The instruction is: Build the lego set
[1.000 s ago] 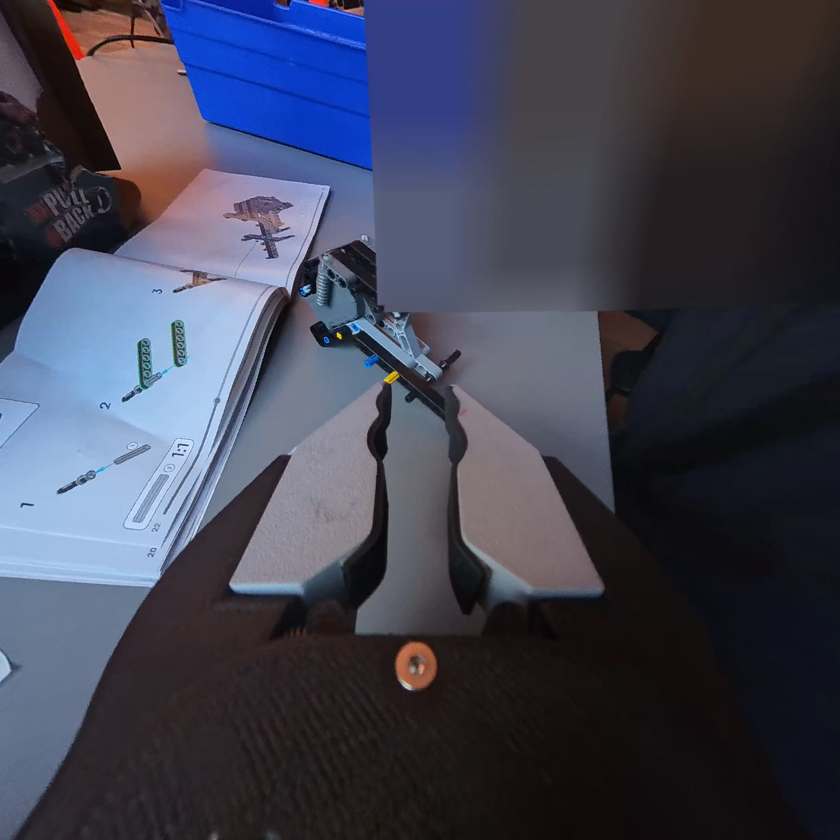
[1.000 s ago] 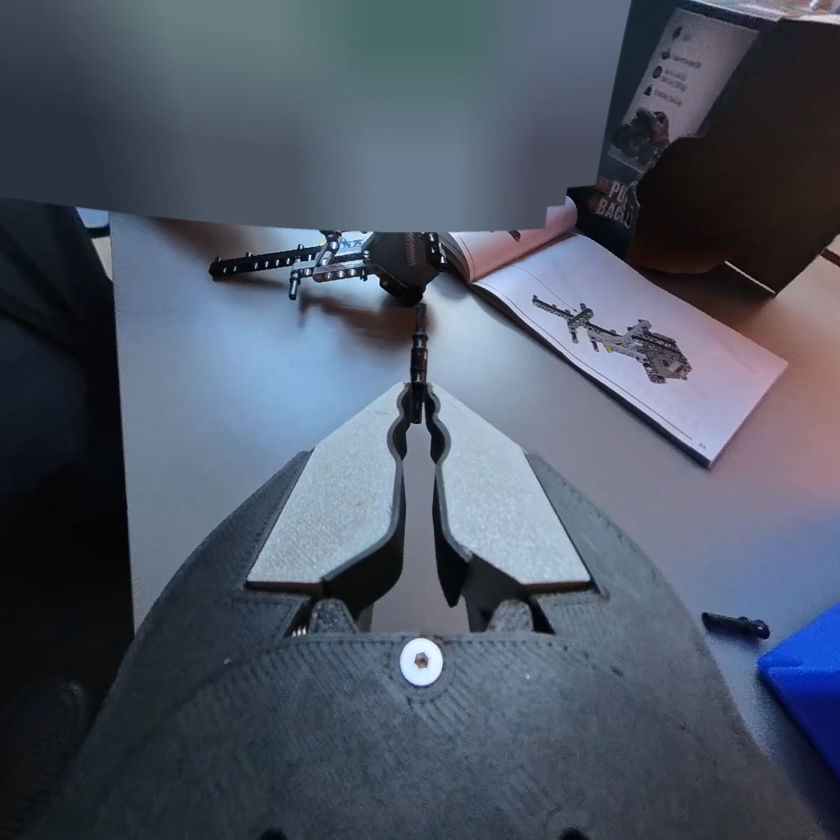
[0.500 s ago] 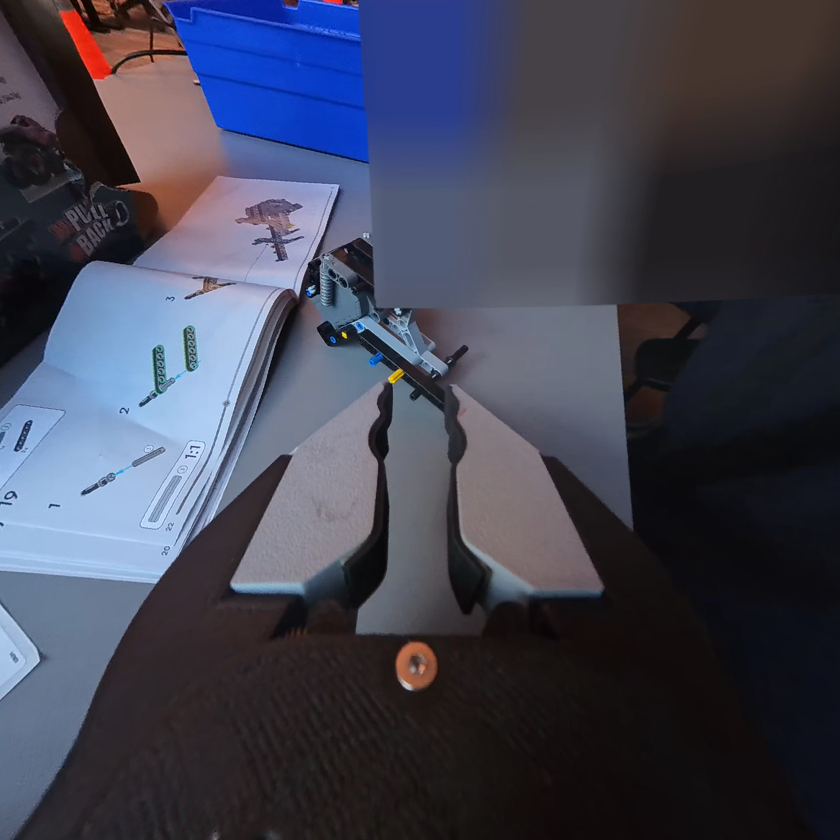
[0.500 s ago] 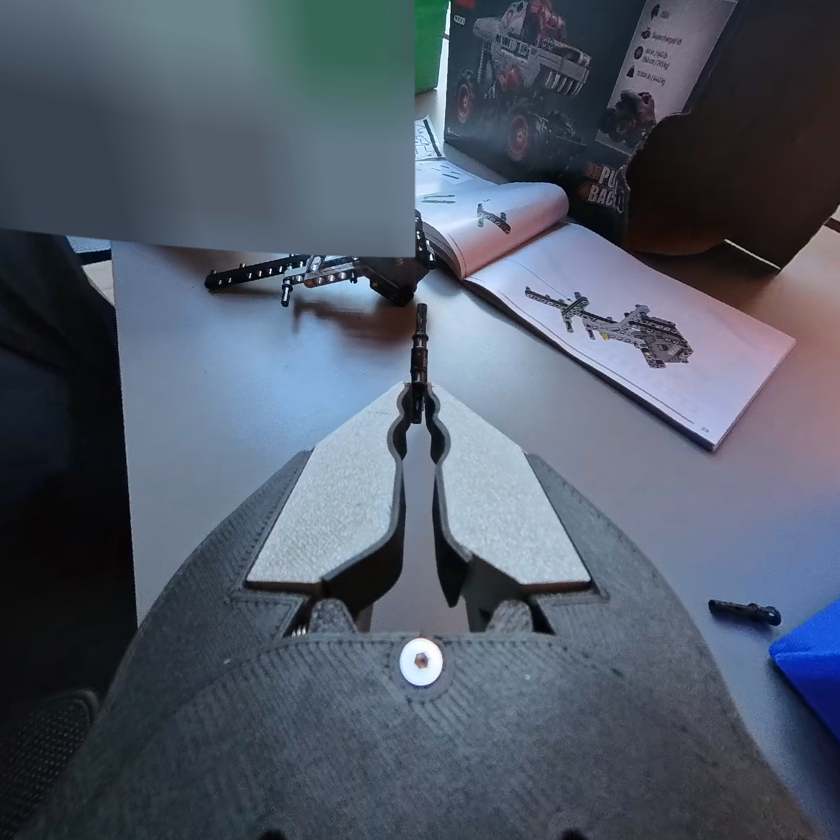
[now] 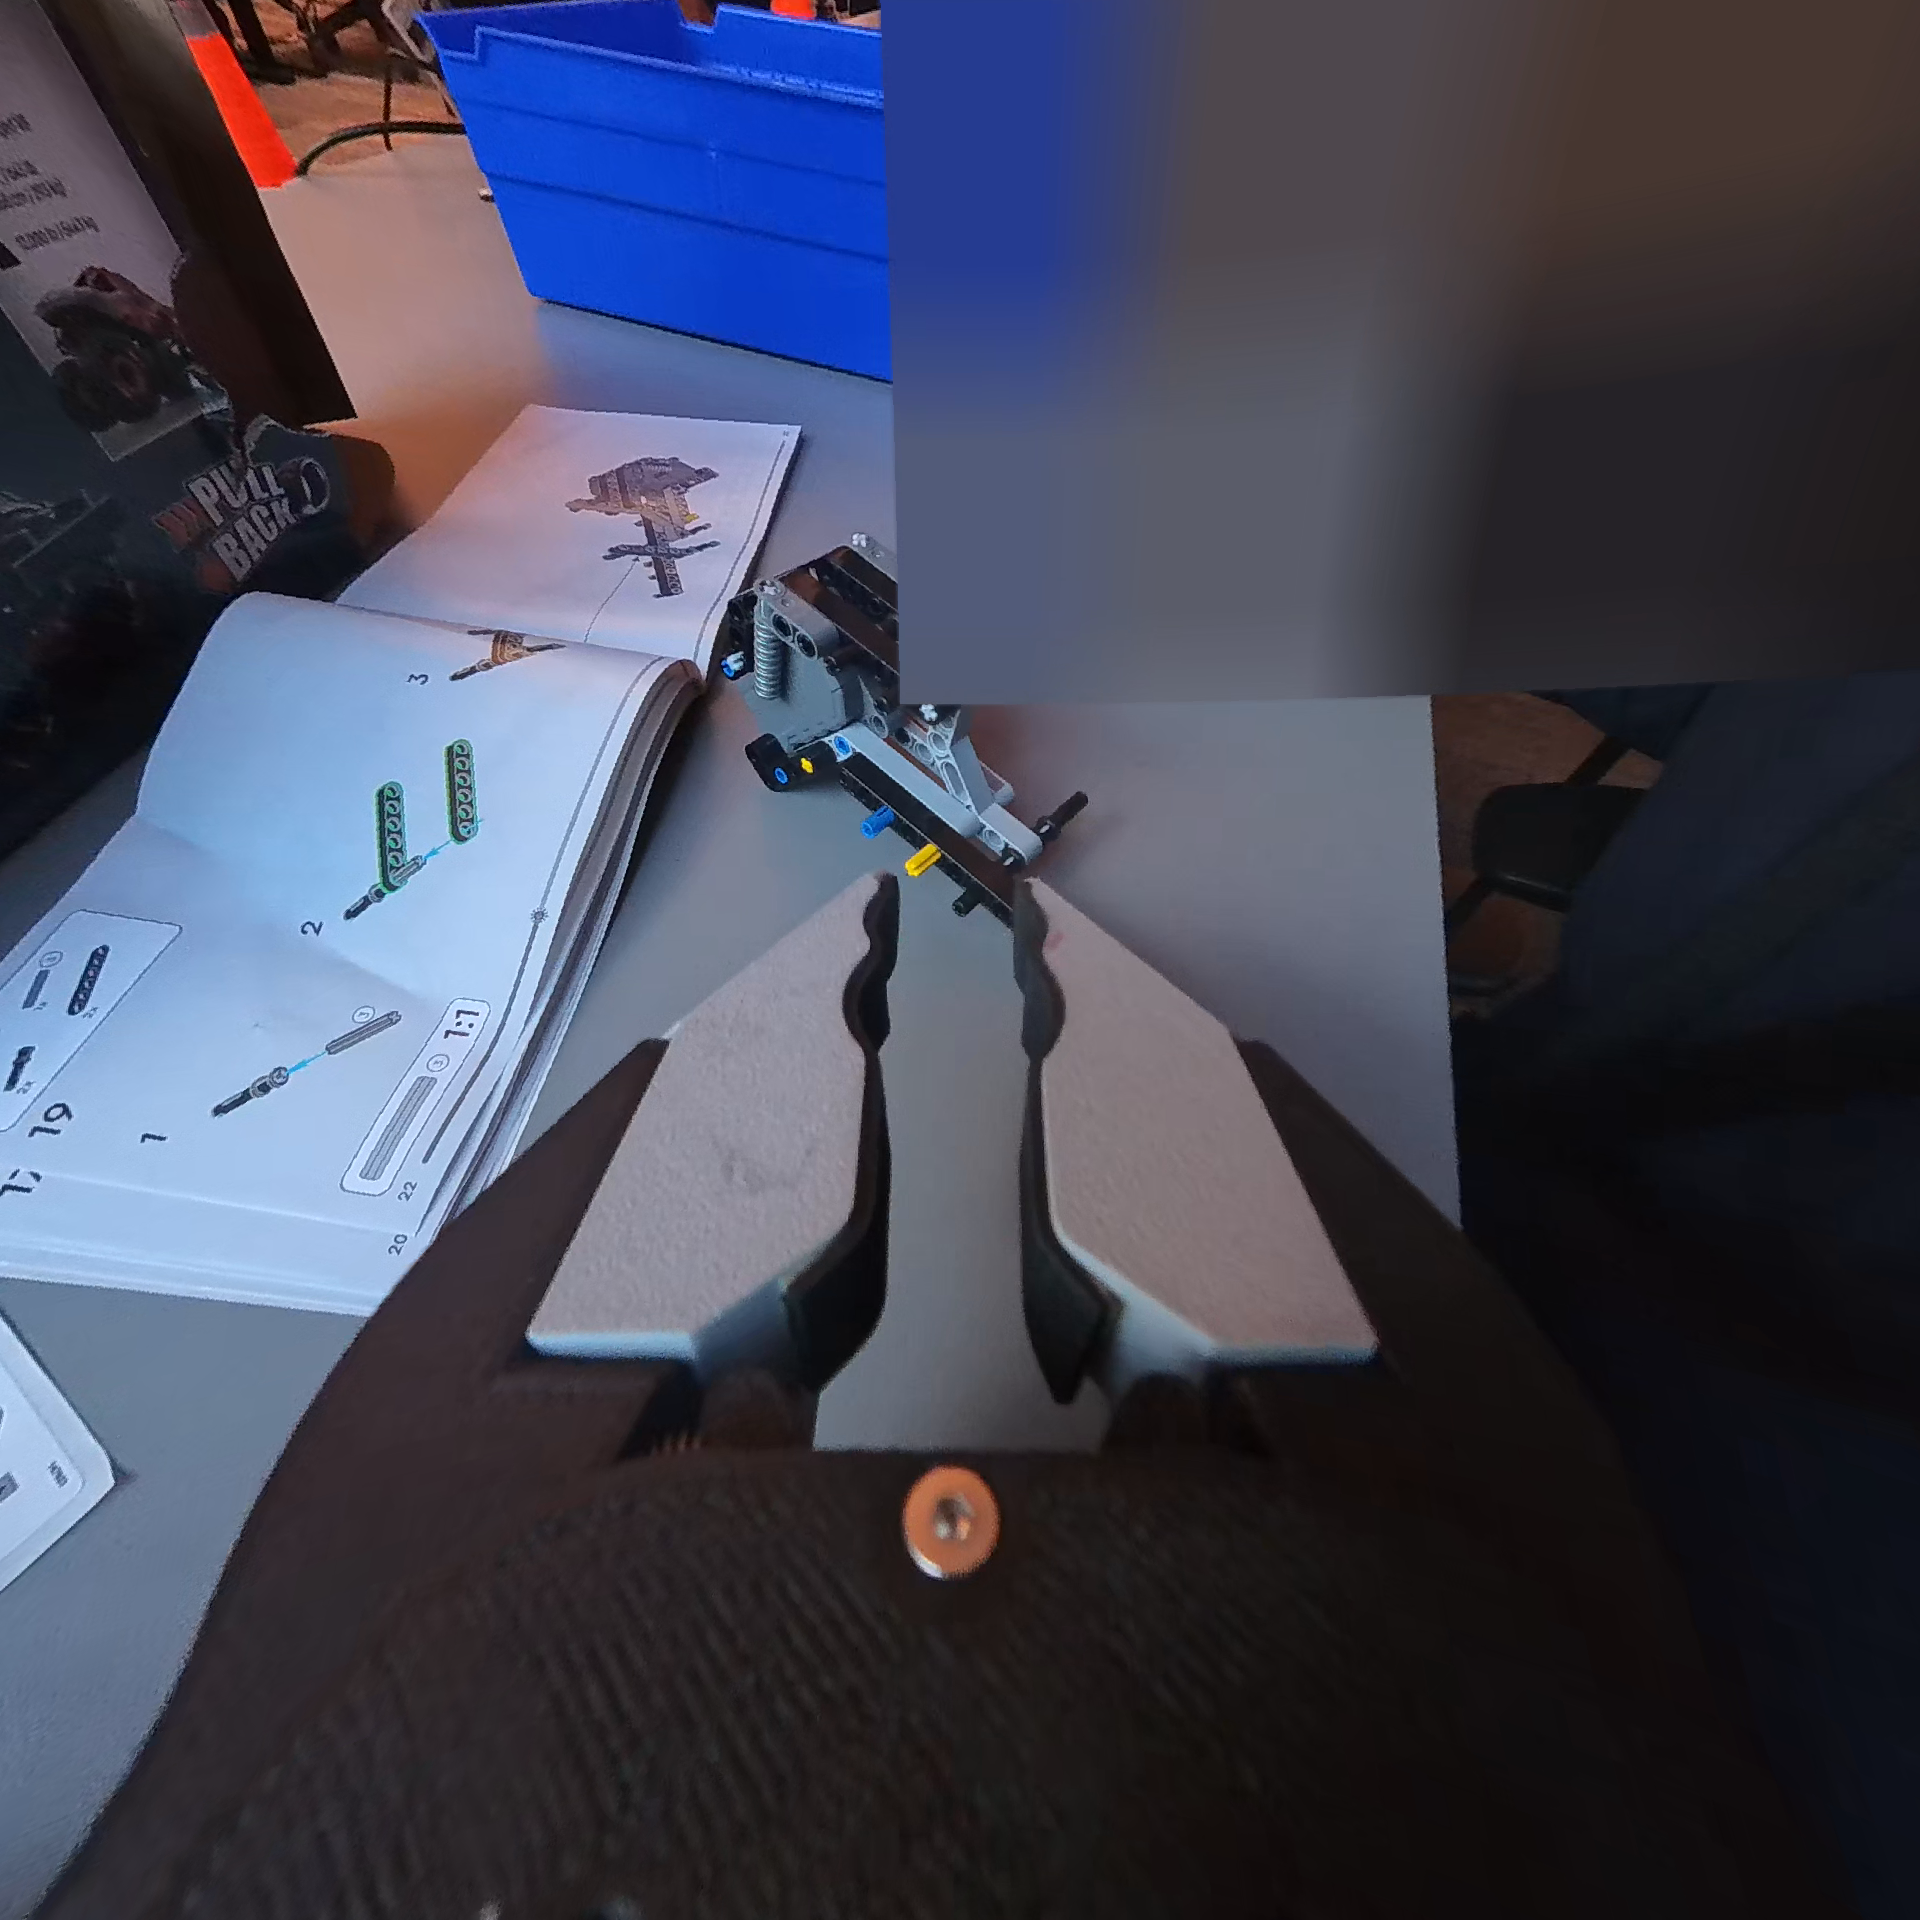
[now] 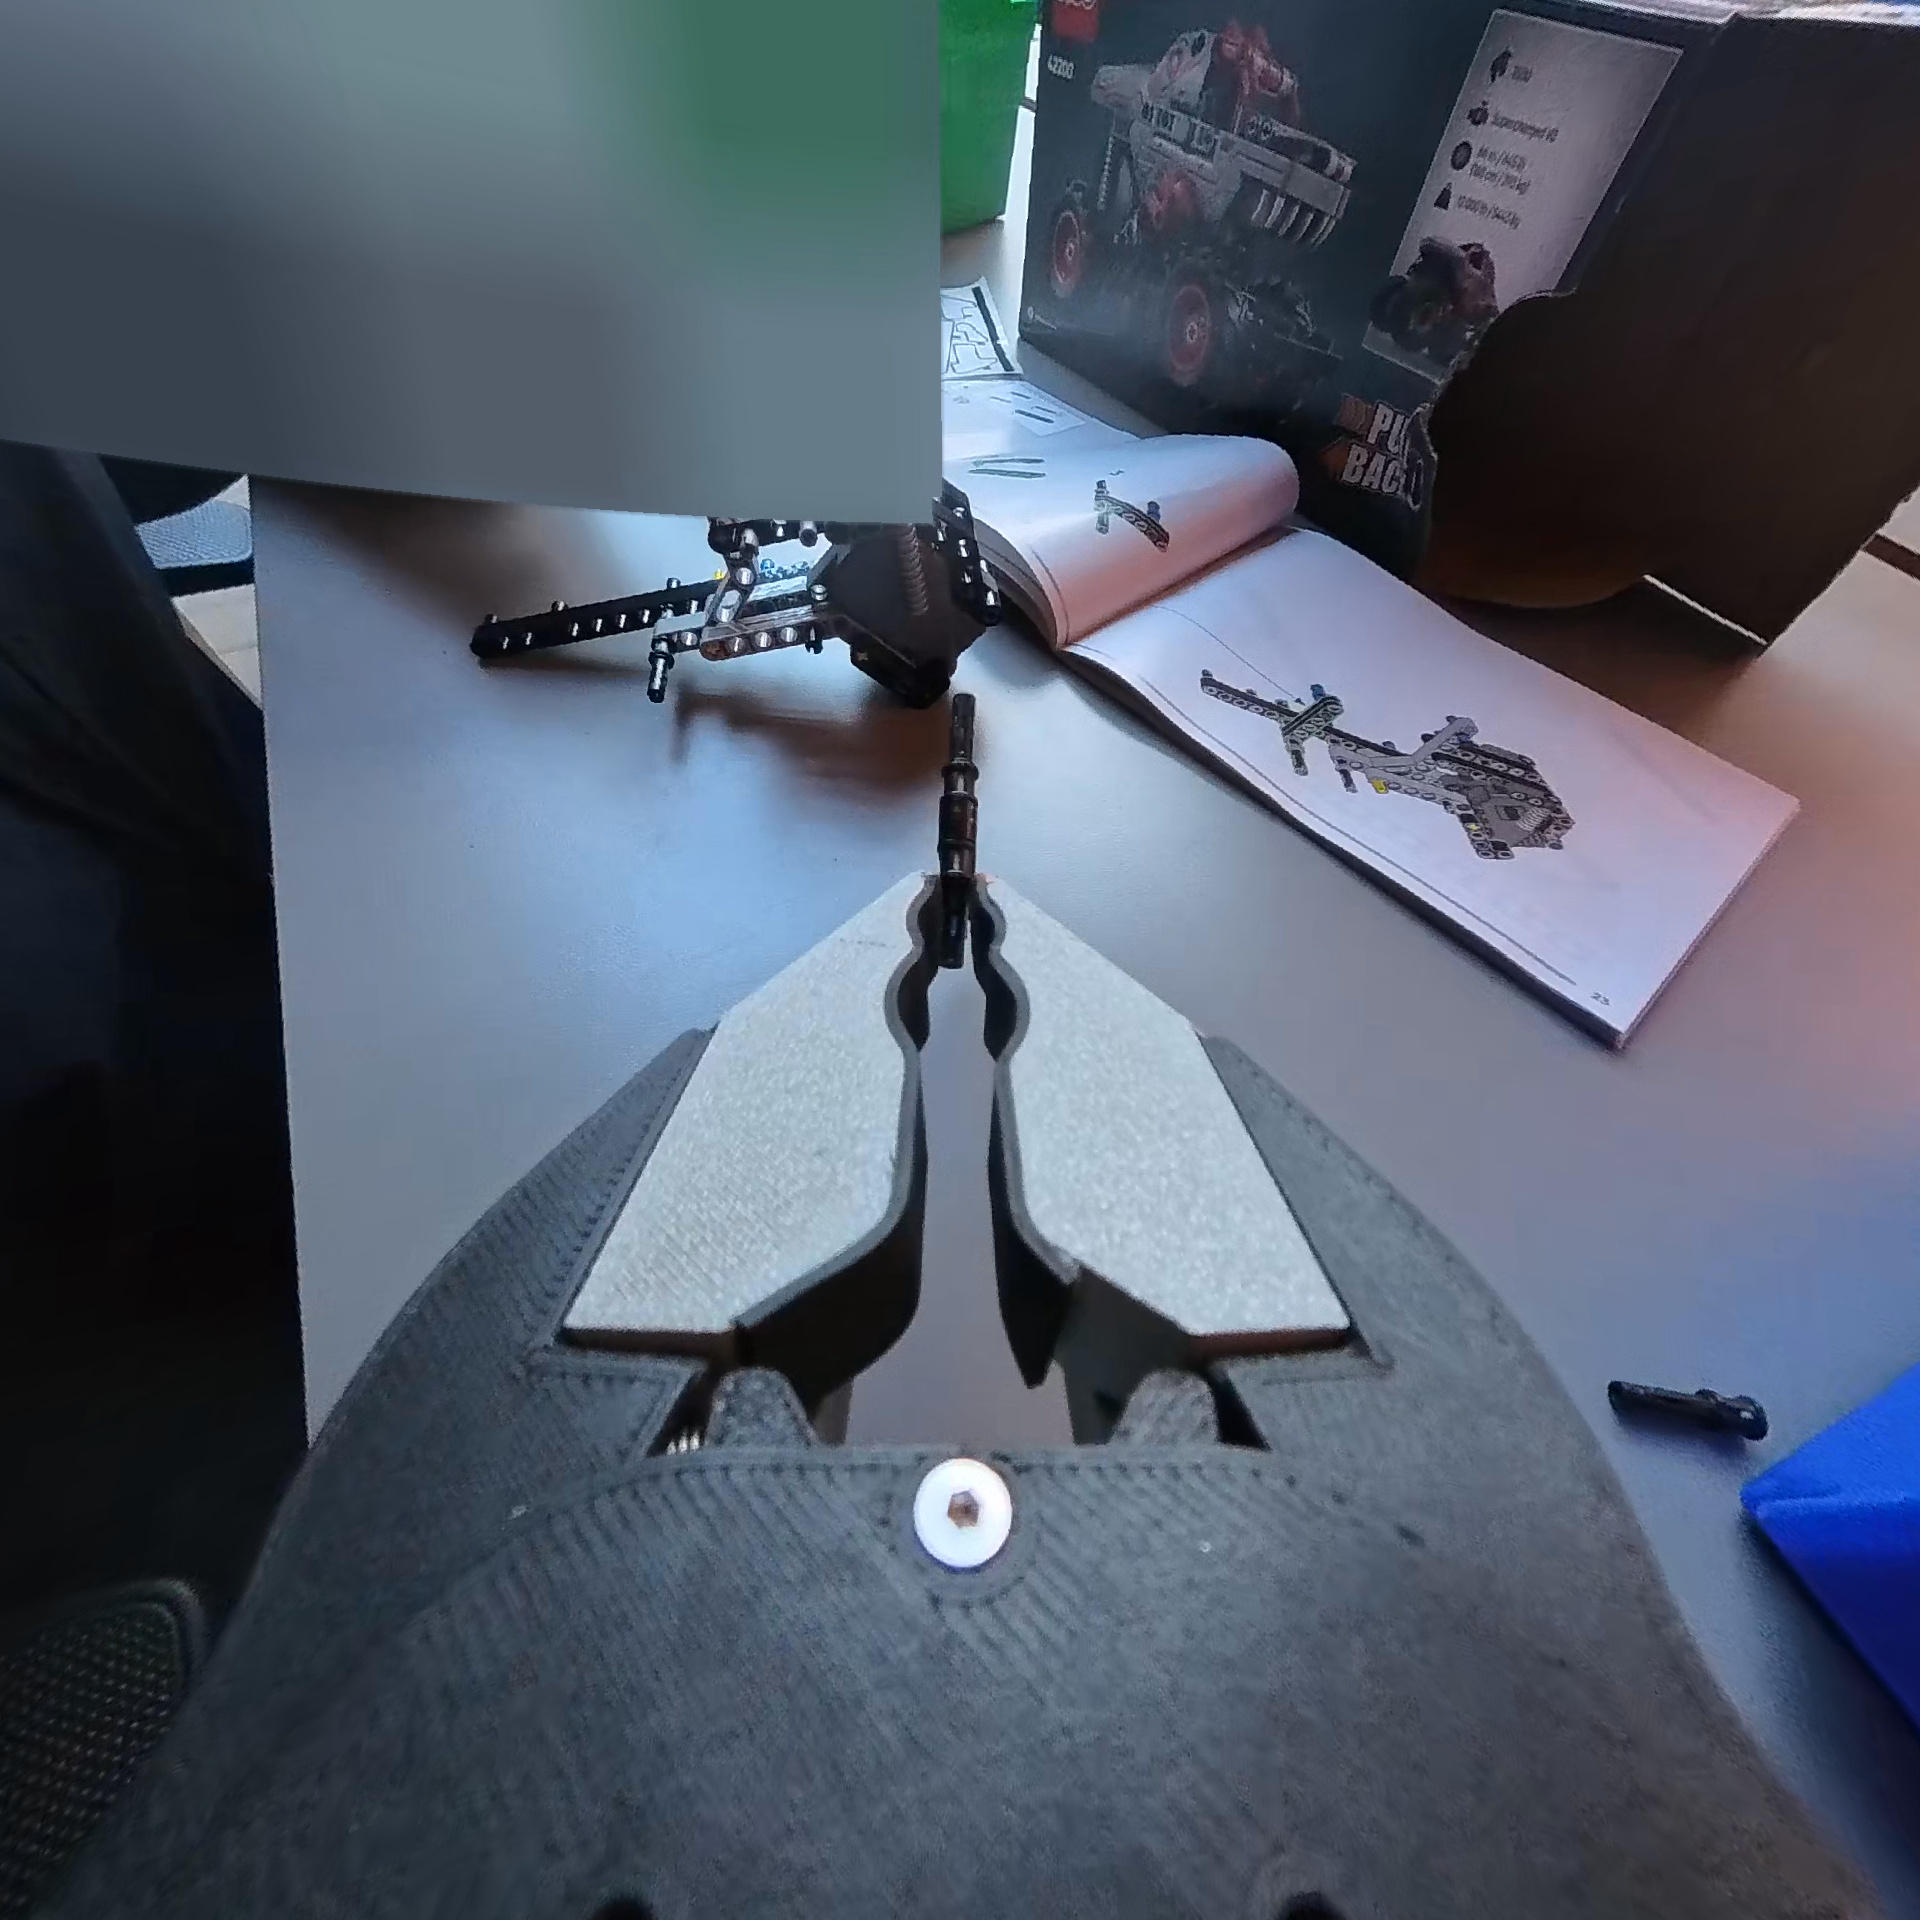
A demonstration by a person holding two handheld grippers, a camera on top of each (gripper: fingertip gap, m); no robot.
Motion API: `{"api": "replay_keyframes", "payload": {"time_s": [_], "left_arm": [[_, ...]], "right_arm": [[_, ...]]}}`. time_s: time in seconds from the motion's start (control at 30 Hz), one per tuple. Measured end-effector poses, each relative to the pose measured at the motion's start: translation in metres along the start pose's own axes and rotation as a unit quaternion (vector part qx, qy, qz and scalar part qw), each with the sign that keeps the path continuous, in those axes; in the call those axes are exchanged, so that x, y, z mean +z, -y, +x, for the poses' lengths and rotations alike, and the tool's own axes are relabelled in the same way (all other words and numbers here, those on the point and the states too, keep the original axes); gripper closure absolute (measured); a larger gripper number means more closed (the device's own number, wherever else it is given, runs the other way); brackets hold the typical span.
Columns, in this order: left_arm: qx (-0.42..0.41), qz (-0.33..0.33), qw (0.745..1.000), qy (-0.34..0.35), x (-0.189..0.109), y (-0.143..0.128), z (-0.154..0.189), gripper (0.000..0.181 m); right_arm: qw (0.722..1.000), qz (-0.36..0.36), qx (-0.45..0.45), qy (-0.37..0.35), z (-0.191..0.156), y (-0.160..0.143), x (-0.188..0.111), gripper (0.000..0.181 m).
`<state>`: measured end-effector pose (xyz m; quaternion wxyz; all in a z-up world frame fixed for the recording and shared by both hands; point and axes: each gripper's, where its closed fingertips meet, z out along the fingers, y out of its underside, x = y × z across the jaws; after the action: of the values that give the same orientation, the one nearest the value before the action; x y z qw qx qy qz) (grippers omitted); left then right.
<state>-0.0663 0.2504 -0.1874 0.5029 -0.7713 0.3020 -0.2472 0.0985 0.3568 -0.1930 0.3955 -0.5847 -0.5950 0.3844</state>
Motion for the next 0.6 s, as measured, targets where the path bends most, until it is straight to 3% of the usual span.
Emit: {"api": "replay_keyframes", "payload": {"time_s": [0.4,0.6], "left_arm": [[-0.003,-0.005,1.000,-0.005,0.001,-0.001,0.000,0.161],[0.041,0.008,0.999,0.002,-0.001,0.003,0.009,0.165]], "right_arm": [[1.000,0.009,-0.006,0.002,-0.001,0.003,-0.002,0.179],[0.997,0.064,-0.015,0.033,-0.016,0.024,-0.009,0.179]]}}
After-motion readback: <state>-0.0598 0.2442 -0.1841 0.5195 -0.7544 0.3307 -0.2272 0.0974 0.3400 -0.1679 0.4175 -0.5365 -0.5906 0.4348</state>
